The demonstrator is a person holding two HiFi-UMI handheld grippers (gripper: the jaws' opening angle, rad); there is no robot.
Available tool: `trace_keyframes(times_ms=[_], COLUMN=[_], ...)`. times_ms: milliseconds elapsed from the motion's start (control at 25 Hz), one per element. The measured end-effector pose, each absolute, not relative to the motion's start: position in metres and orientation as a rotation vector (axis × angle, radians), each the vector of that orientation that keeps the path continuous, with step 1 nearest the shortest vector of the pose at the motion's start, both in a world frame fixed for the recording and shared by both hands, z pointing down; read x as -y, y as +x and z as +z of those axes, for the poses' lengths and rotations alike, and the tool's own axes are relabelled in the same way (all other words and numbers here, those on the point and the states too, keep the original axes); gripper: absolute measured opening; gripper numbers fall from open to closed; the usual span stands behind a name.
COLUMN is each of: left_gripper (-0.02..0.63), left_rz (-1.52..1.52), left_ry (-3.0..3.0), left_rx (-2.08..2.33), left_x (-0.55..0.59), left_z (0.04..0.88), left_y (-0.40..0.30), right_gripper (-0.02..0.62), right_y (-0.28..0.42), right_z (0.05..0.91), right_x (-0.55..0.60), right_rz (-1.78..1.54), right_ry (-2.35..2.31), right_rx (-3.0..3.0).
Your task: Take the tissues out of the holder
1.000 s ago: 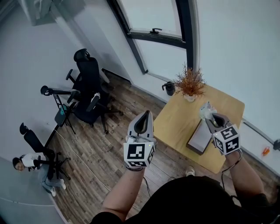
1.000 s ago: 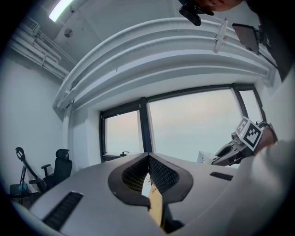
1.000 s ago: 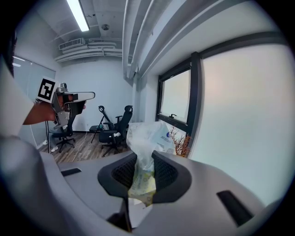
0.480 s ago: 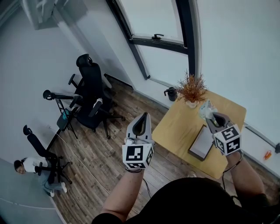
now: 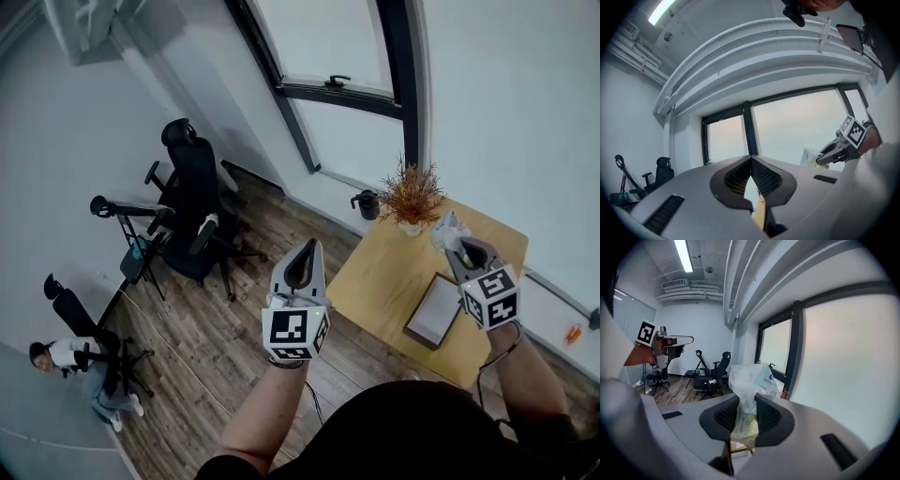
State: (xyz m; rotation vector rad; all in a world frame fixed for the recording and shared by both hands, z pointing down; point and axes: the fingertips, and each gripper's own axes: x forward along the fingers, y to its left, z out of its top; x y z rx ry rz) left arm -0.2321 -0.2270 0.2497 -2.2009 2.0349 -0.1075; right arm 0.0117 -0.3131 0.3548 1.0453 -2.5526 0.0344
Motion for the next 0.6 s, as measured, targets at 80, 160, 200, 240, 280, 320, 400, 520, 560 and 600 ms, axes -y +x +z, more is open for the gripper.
trace_keyframes(times_ms=[80,160,200,240,280,320,400,520,560,600], left_gripper=[0.005,0.005,0.005,0.005,0.005,0.005,0.005,0.005,0.005,0.005], left_rz=[-0.11,-0.112,-0.112,-0.112,-0.11,-0.107,-0.099,-0.094,-0.094,-0.093], left_ry=[-2.207,-2.212,-2.213,-2.212,-2.207,-2.2,-2.191,-2.199,-2.203,-2.206], left_rx=[-2.029,-2.024,-2.023,-2.023,-2.023,-2.023,-2.015,-2.004,-2.002,-2.0], left_x=[0.2284,0.23,0.2312,0.2324,0.2334,0.2339,0.2338,0.2337,0.2342,0.2348], left_z=[0.2516,0.254,0.2546,0.2549,0.2547,0.2538,0.2516,0.2525,0.2539,0.2553], left_y=[-0.2321,-0.2325,-0.2329,-0.2334,-0.2338,-0.234,-0.233,-0.2305,-0.2298,-0.2291], right_gripper=[0.078,0.078,0.078,0.078,0.08,0.078,0.078,0.078,0.078,0.078], right_y=[0.0115,0.0109,0.0106,0.0105,0.0105,0.0107,0.0113,0.012,0.0122,0.0123], right_z=[0.3547,0.3556,0.356,0.3564,0.3568,0.3571,0.3571,0.3592,0.3606,0.3616], right_x=[0.3146,0.316,0.3169,0.3179,0.3189,0.3198,0.3201,0.3186,0.3184,0.3181], right_rz=[0.025,0.012,0.007,0.006,0.007,0.012,0.023,0.029,0.028,0.028], right_ry=[1.053,1.061,1.063,1.065,1.066,1.066,1.069,1.075,1.075,1.075], right_rx=[2.55,2.545,2.543,2.542,2.542,2.544,2.547,2.546,2.545,2.544])
